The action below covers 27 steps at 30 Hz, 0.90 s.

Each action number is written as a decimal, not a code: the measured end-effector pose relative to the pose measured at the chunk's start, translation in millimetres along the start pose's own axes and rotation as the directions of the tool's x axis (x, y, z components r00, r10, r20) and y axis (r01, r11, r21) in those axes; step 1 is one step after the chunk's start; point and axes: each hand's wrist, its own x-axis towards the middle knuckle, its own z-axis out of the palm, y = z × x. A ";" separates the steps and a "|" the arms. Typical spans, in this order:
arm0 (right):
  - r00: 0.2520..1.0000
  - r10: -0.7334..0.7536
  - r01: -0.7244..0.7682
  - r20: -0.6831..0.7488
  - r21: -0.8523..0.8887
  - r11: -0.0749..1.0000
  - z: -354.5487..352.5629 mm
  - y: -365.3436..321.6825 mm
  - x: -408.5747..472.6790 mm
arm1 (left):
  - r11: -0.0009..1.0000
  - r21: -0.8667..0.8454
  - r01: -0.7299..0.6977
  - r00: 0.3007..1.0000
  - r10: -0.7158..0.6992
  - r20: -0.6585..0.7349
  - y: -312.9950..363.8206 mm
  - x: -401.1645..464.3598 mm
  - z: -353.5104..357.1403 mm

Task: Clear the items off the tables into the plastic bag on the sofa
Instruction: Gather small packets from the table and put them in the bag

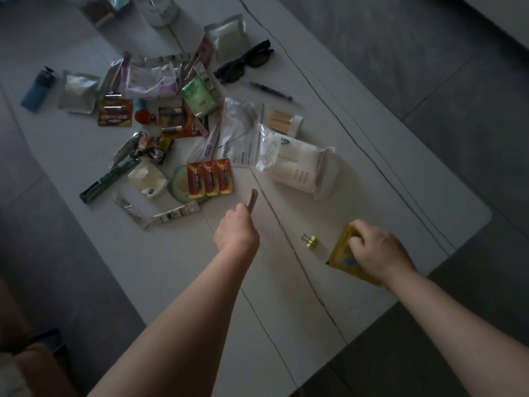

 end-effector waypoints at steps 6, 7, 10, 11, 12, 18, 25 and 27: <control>0.993 -0.117 0.118 0.016 -0.206 0.972 21.6 -51.4 5.9 | 0.998 -0.056 -0.014 0.999 0.016 0.042 -25.0 -20.8 -3.3; 0.992 -0.121 0.125 0.028 -0.236 0.964 26.8 -56.8 7.1 | 0.998 -0.069 -0.012 0.998 0.016 0.053 -29.3 -23.2 -2.0; 0.997 -0.059 0.069 0.043 -0.323 0.944 41.9 -68.9 10.2 | 0.993 -0.120 -0.018 0.997 0.027 0.076 -45.4 -27.5 3.3; 0.999 -0.022 0.036 0.044 -0.337 0.941 47.6 -71.0 11.6 | 0.990 -0.138 -0.023 0.996 0.034 0.081 -51.8 -28.2 5.0; 0.999 0.012 0.003 0.042 -0.339 0.941 53.5 -72.7 12.5 | 0.987 -0.157 -0.027 0.996 0.040 0.085 -58.9 -28.7 5.7; 0.991 0.129 -0.130 -0.018 -0.248 0.960 77.9 -93.7 6.3 | 0.972 -0.234 -0.037 0.997 0.052 0.056 -112.6 -33.6 3.1; 0.999 0.008 -0.001 0.053 -0.142 0.990 89.8 -199.9 -17.6 | 0.949 -0.316 0.020 1.000 -0.022 -0.002 -198.4 -56.1 -33.3; 0.997 -0.040 0.049 0.072 -0.117 0.992 91.9 -241.9 -29.0 | 0.936 -0.351 0.042 0.998 -0.057 -0.032 -227.0 -65.5 -53.2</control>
